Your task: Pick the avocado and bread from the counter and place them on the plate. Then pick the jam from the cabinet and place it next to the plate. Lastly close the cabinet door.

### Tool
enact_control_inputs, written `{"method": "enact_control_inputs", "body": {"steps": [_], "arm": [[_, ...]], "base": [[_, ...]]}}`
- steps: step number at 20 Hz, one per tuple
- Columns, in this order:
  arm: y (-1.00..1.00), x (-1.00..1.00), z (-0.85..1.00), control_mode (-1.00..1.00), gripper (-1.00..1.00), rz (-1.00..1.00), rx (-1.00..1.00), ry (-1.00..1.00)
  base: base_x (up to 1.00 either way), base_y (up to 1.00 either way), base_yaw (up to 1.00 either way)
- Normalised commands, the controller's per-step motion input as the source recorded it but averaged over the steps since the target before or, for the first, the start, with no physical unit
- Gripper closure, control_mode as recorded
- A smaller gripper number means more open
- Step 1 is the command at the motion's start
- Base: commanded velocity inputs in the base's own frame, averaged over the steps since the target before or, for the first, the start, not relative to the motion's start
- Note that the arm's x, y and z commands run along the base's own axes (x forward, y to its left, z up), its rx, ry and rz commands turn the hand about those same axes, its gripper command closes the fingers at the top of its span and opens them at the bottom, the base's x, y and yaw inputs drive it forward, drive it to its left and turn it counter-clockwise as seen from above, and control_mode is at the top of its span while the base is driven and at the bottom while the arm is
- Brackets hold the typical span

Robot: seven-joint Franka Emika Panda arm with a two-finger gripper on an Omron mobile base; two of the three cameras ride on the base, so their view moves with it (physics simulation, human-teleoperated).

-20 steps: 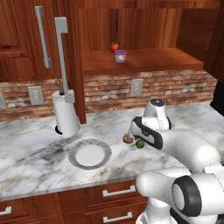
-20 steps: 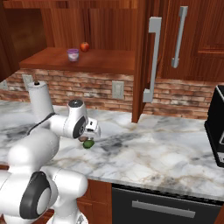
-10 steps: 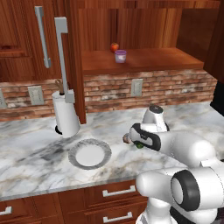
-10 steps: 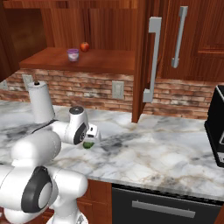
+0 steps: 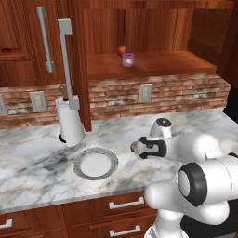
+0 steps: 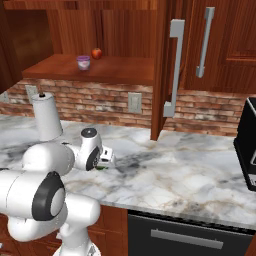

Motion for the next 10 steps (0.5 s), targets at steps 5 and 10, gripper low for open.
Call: {"method": "enact_control_inputs", "body": {"steps": [5, 10], "arm": [[0.0, 0.23, -0.11, -1.0, -1.0, -0.01, 0.0, 0.0], [0.0, 0.19, -0.04, -1.0, -1.0, 0.0, 0.0, 0.0]], "base": [[0.0, 0.0, 0.0], [0.0, 0.0, 0.0]]}}
